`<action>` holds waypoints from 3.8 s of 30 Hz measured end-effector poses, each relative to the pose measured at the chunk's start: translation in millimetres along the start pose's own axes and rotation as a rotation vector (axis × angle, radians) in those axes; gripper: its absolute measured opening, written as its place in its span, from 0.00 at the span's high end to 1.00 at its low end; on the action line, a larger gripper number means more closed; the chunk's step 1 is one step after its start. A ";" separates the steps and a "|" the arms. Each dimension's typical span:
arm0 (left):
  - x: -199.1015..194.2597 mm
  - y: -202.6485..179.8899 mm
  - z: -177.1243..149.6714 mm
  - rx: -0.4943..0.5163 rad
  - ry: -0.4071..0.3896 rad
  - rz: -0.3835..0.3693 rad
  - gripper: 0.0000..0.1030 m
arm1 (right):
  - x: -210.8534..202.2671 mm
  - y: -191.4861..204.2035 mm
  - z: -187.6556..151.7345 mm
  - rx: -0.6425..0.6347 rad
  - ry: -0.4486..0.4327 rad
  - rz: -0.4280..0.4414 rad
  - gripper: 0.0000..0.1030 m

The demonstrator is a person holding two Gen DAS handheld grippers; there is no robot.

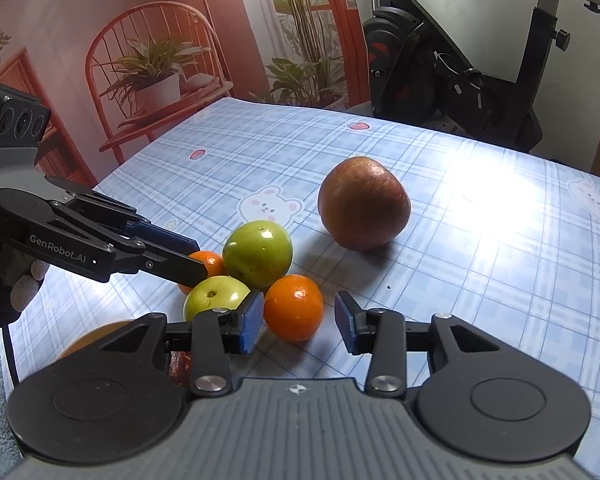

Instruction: Organize fruits

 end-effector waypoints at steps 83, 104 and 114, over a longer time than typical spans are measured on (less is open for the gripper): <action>-108.8 -31.2 -68.4 0.007 -0.139 0.079 0.62 | -71.9 96.5 -46.6 0.044 -0.109 -0.010 0.64; -90.3 -30.2 -73.6 0.046 -0.080 0.086 0.62 | -60.3 106.8 -51.3 0.038 -0.088 -0.022 0.62; -106.3 -27.5 -69.9 -0.002 -0.122 0.090 0.62 | -76.7 109.4 -51.1 0.058 -0.146 -0.095 0.62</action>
Point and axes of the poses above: each gripper's, at about its wrist camera, not at the fingertips, and x roughly the way its jaws point, y to its left, z to its top, the point moved 5 cm from there along x, roughly the way its jaws point, and after that the axes turned 13 degrees about z, right-handed, at the moved point
